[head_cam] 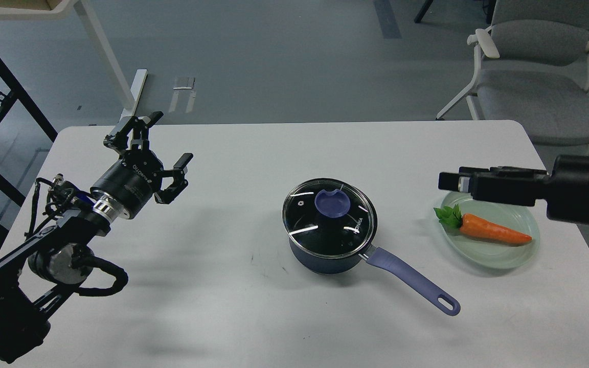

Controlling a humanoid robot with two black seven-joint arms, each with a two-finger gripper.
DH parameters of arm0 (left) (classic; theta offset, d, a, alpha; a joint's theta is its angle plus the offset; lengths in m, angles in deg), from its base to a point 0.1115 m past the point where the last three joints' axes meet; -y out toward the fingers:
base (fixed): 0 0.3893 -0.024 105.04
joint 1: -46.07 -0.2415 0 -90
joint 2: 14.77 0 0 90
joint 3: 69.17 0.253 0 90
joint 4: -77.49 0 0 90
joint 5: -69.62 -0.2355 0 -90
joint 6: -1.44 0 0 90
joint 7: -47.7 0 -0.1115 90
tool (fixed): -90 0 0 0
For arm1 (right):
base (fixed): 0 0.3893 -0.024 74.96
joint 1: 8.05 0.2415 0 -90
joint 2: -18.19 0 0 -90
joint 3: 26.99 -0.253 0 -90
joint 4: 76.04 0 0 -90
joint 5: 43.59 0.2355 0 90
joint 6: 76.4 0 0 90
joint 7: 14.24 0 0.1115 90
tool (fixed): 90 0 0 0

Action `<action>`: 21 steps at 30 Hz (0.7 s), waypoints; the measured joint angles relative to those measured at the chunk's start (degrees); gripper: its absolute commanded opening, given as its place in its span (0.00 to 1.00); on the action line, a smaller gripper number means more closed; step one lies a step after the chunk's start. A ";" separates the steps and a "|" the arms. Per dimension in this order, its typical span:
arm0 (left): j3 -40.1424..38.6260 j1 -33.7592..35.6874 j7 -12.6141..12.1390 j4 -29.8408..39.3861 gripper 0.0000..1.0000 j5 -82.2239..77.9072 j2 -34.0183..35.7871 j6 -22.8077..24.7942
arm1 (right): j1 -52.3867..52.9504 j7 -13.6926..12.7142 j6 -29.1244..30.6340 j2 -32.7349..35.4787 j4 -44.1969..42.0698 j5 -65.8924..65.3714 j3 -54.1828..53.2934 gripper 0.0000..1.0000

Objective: Open pot lid
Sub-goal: 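Move the right gripper down toward the purple saucepan handle, then grasp the purple saucepan handle with the right gripper and hold it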

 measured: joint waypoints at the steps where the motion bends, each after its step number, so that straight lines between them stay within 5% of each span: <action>1: 0.00 0.00 0.00 0.05 0.99 0.00 0.03 0.00 | 0.04 0.01 0.01 -0.01 0.06 -3.07 1.18 1.00; 9: -0.08 0.00 0.00 0.46 0.99 0.00 0.24 -0.02 | 0.22 0.01 -0.04 -4.09 0.16 -21.35 9.26 0.99; 21: -0.52 -0.17 0.00 1.42 0.99 0.00 1.10 -0.02 | 6.88 -0.02 1.01 -10.30 -0.69 -24.82 14.82 0.99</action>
